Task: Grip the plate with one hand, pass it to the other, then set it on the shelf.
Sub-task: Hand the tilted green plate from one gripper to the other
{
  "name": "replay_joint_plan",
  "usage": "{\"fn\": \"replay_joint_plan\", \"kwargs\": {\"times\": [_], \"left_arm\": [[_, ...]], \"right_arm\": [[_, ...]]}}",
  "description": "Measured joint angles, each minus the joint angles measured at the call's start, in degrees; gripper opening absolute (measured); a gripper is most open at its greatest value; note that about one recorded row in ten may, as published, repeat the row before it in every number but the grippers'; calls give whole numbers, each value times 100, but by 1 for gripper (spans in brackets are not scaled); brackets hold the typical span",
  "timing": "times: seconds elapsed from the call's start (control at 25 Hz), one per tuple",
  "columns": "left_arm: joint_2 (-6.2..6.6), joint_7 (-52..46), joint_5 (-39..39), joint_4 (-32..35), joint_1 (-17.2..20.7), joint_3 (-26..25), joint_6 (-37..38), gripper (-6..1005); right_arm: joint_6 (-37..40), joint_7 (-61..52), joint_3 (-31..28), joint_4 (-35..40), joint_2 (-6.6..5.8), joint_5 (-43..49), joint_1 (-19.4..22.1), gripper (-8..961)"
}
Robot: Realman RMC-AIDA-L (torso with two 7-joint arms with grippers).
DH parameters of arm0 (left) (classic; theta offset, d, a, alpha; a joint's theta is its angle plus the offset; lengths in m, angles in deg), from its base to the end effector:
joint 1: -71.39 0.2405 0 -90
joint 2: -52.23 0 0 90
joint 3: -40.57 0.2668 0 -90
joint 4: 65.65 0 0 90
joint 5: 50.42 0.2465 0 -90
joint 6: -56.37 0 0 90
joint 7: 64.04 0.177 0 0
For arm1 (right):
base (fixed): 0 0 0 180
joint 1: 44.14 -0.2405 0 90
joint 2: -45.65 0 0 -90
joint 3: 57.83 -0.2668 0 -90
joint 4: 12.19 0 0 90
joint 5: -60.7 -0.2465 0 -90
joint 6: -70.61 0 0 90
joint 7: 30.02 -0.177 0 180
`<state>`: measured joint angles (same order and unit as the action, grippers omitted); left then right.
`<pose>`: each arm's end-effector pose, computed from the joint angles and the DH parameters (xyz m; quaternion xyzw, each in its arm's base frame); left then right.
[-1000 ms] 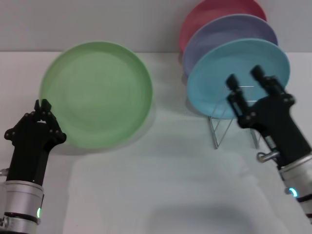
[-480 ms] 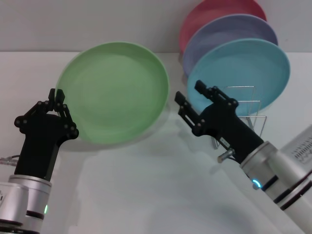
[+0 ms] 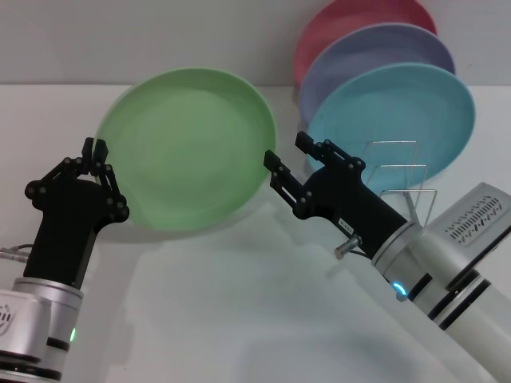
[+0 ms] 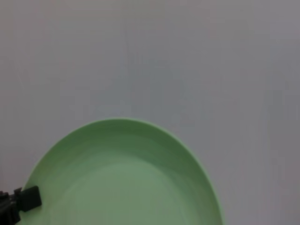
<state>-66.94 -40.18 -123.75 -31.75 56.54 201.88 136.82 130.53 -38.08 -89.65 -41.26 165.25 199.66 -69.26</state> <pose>-0.2763 0.3019 -0.1024 -0.6935 -0.1320 -0.3198 0.6320 0.2246 0.3533 -0.1571 -0.8163 0.1845 0.3761 0.3978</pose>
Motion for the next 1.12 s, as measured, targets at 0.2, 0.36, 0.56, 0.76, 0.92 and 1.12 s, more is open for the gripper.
{"fn": "replay_joint_plan", "kwargs": {"times": [0.2, 0.36, 0.56, 0.76, 0.92, 1.12], "left_arm": [[0, -1, 60, -144, 11, -13, 6, 41], [0, 2, 63, -175, 53, -13, 109, 40], [0, 5, 135, -311, 79, 5, 124, 40], [0, 6, 377, -454, 99, 12, 202, 40], [0, 74, 480, -489, 115, 12, 223, 41], [0, 182, 578, -494, 148, 15, 231, 41]], "right_arm": [[-102, -2, 7, 36, 2, -11, -73, 554], [-313, -3, 2, 26, 2, -14, -167, 553], [-449, -38, 15, 50, -8, -4, -298, 553], [-530, -47, 15, 78, -22, 11, -345, 544], [-534, -46, 19, 90, -19, 20, -346, 536], [-534, -46, 47, 88, -16, 23, -321, 525]]}}
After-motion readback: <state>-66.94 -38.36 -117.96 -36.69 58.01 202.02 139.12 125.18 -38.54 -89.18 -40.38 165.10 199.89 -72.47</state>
